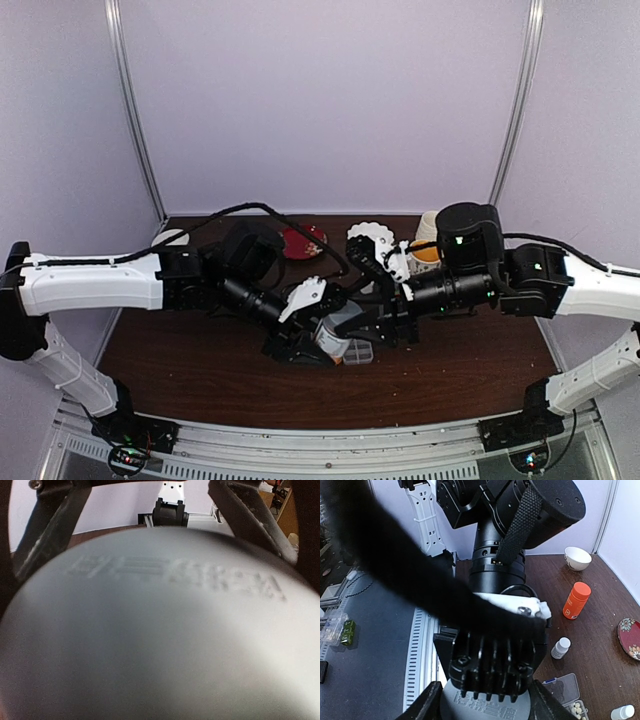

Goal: Sort the pills into containers
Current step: Screw the lid of the pill bottle onto the pill bottle, then pass from the left arm to the right

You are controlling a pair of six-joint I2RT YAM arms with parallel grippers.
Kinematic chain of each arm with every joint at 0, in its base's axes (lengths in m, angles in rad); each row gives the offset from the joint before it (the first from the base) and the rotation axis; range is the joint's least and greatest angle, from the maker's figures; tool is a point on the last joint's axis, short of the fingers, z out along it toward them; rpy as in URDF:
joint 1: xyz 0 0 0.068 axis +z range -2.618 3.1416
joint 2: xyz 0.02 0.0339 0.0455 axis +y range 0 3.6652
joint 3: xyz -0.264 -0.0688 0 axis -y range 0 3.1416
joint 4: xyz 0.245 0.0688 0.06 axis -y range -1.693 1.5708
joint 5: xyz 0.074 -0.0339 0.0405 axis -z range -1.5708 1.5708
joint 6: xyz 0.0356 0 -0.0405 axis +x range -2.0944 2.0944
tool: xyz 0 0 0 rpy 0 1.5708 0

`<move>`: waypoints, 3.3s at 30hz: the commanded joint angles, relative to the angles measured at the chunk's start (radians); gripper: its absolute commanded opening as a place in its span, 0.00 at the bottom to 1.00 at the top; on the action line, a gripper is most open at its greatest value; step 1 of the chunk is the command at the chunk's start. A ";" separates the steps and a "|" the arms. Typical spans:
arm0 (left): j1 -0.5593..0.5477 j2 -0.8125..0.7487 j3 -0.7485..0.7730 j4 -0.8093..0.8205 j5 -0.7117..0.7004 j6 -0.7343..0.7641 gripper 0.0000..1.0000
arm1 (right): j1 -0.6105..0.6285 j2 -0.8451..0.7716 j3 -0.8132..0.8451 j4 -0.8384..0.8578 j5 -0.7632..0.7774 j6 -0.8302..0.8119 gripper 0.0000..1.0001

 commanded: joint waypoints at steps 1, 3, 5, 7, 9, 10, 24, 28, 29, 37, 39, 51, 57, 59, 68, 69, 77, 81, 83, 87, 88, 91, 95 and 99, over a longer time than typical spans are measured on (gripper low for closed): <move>0.010 -0.071 -0.040 0.143 -0.021 -0.038 0.00 | 0.004 -0.040 -0.020 0.029 0.034 0.051 0.41; 0.018 -0.108 -0.077 0.197 -0.028 -0.063 0.00 | 0.004 -0.085 -0.090 0.079 0.064 0.078 0.41; 0.028 -0.140 -0.118 0.251 -0.032 -0.084 0.00 | 0.002 -0.135 -0.156 0.134 0.096 0.109 0.40; 0.034 -0.170 -0.145 0.288 -0.034 -0.100 0.00 | 0.003 -0.174 -0.198 0.159 0.122 0.150 0.40; 0.038 -0.192 -0.162 0.313 -0.037 -0.113 0.00 | 0.003 -0.189 -0.220 0.161 0.149 0.182 0.37; 0.039 -0.198 -0.166 0.318 -0.041 -0.117 0.00 | 0.002 -0.192 -0.227 0.161 0.165 0.201 0.35; 0.039 -0.170 -0.127 0.237 -0.365 -0.108 0.00 | -0.009 -0.094 -0.106 -0.094 0.448 0.750 0.26; 0.039 -0.143 -0.089 0.176 -0.472 -0.091 0.00 | -0.044 -0.054 -0.116 -0.142 0.426 0.865 0.22; 0.039 -0.138 -0.081 0.163 -0.489 -0.085 0.00 | -0.060 -0.054 -0.135 -0.117 0.396 0.892 0.20; 0.037 -0.130 -0.077 0.132 -0.553 -0.048 0.00 | -0.129 -0.025 -0.201 0.042 0.209 0.961 0.40; 0.042 -0.124 -0.080 0.127 -0.489 -0.049 0.00 | -0.133 -0.050 -0.187 0.055 0.190 0.881 0.61; 0.063 -0.101 -0.028 0.004 -0.115 -0.037 0.00 | -0.159 -0.163 -0.077 -0.161 -0.071 -0.091 0.84; 0.062 -0.099 -0.003 -0.032 -0.072 -0.037 0.00 | -0.148 -0.005 0.157 -0.368 -0.060 -0.321 0.92; 0.063 -0.097 -0.004 -0.031 -0.056 -0.037 0.00 | -0.136 0.039 0.210 -0.396 -0.038 -0.358 0.93; 0.063 -0.091 -0.003 -0.025 -0.041 -0.043 0.00 | -0.119 0.127 0.293 -0.502 -0.079 -0.410 0.86; 0.063 -0.091 -0.002 -0.025 -0.041 -0.042 0.00 | -0.118 0.129 0.294 -0.505 -0.084 -0.408 0.87; 0.063 -0.089 -0.003 -0.023 -0.028 -0.039 0.00 | -0.096 0.134 0.271 -0.463 -0.056 -0.363 0.76; 0.063 -0.092 -0.006 -0.018 -0.026 -0.041 0.00 | -0.095 0.150 0.279 -0.449 -0.059 -0.343 0.72; 0.062 -0.094 -0.009 -0.014 -0.026 -0.043 0.00 | -0.092 0.159 0.288 -0.450 -0.060 -0.336 0.74; 0.063 -0.096 -0.010 -0.014 -0.026 -0.044 0.00 | -0.083 0.165 0.290 -0.442 -0.047 -0.330 0.72; 0.063 -0.096 -0.010 -0.014 -0.026 -0.044 0.00 | -0.082 0.166 0.290 -0.439 -0.042 -0.326 0.68; 0.062 -0.097 -0.012 -0.014 -0.032 -0.043 0.00 | -0.082 0.165 0.288 -0.424 -0.048 -0.300 0.53; 0.062 -0.098 -0.014 -0.020 -0.057 -0.040 0.00 | -0.082 0.159 0.273 -0.392 -0.057 -0.213 0.45; 0.062 -0.098 -0.016 -0.029 -0.103 -0.036 0.00 | -0.082 0.159 0.268 -0.370 -0.078 -0.046 0.42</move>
